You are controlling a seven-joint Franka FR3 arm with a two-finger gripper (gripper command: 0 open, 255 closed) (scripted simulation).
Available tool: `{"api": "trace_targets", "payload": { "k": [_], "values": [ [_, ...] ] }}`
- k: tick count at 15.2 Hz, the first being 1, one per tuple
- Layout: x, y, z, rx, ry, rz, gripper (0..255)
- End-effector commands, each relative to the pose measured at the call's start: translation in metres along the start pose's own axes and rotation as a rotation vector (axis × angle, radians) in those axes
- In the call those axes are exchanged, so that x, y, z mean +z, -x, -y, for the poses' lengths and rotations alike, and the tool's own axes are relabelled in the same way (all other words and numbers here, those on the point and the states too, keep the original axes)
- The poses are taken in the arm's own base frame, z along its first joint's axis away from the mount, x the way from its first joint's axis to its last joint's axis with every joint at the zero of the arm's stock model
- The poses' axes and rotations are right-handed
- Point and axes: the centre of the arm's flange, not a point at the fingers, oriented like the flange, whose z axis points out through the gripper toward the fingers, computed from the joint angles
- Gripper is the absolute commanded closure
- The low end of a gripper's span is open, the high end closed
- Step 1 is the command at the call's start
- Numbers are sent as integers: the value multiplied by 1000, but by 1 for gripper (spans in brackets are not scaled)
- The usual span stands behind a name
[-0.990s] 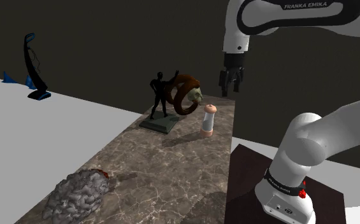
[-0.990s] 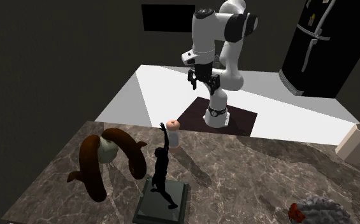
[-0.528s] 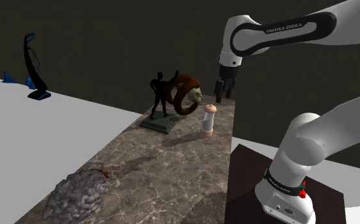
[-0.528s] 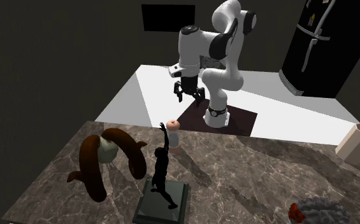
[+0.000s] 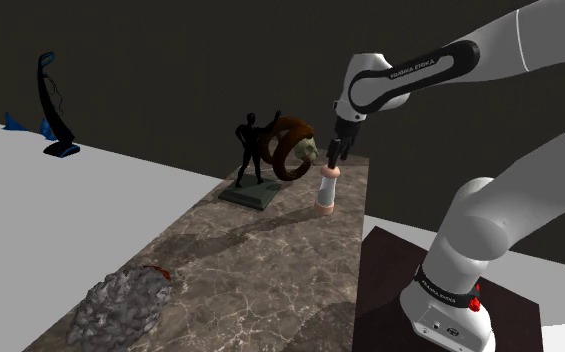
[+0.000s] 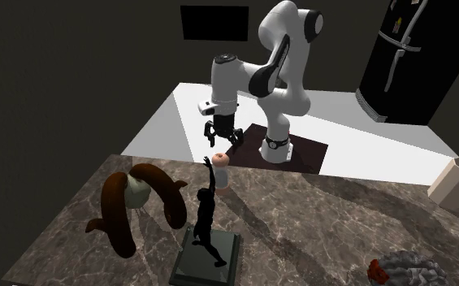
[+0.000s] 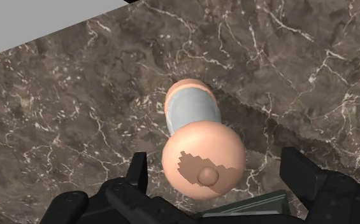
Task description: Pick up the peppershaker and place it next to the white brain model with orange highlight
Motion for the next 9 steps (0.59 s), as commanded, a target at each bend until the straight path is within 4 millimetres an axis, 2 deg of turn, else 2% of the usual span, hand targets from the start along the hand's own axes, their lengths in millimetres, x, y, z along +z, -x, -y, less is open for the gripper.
{"api": "trace_targets", "payload": {
  "k": [1, 6, 9],
  "values": [
    [11, -3, -1, -5, 1, -8, 0],
    [37, -3, -1, -5, 1, -8, 0],
    [40, -3, -1, -5, 1, -8, 0]
  ]
}}
